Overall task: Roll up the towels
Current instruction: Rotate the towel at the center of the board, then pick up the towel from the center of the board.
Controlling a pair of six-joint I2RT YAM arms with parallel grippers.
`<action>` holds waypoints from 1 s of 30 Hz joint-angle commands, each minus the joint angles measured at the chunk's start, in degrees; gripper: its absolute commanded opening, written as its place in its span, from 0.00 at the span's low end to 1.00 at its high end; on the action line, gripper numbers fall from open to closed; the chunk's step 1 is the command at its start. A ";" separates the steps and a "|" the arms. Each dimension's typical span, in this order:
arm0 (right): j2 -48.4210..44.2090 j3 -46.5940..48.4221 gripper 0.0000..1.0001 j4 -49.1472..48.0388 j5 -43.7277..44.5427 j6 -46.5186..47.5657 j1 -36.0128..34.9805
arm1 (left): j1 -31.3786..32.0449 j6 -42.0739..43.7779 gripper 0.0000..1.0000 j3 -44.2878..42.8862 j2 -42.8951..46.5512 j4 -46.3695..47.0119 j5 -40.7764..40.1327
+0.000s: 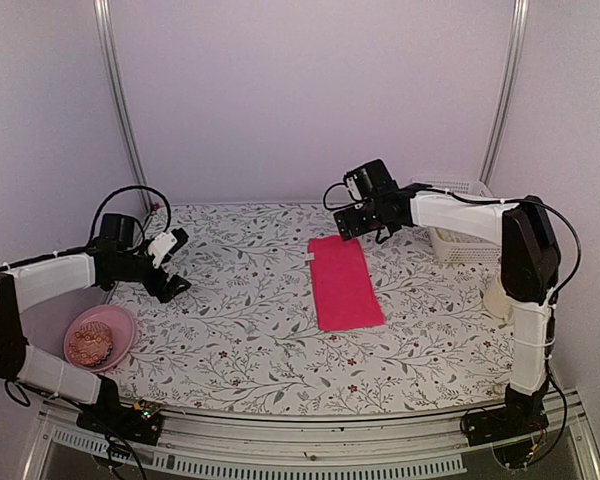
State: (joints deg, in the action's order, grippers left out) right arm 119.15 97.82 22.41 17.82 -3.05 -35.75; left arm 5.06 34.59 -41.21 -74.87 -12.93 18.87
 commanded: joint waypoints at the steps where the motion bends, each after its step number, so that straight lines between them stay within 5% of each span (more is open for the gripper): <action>1: -4.87 -9.24 0.99 0.31 -1.80 5.10 -0.44 | 0.16 4.51 0.97 0.14 2.45 -2.70 7.94; 4: -9.86 -17.51 0.99 -2.45 -7.53 8.51 -1.21 | 4.22 8.38 0.97 -0.47 3.17 -3.73 10.14; 8: -16.02 -26.66 0.99 -6.36 -15.35 12.05 -1.20 | 14.77 12.48 0.97 -1.25 1.93 -2.50 3.37; 19: -31.51 -41.73 0.99 -9.69 -10.38 3.90 0.09 | 42.13 16.75 0.97 -12.15 -15.08 5.92 -9.85; 30: -49.72 -52.44 0.99 -11.19 -7.39 -1.58 1.02 | 51.67 16.15 0.95 -23.95 -32.96 9.21 -17.70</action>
State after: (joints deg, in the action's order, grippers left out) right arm 74.24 48.07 12.34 7.77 -1.67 -35.18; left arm 54.54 50.17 -62.39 -104.62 -5.93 4.86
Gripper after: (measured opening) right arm 0.989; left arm 0.961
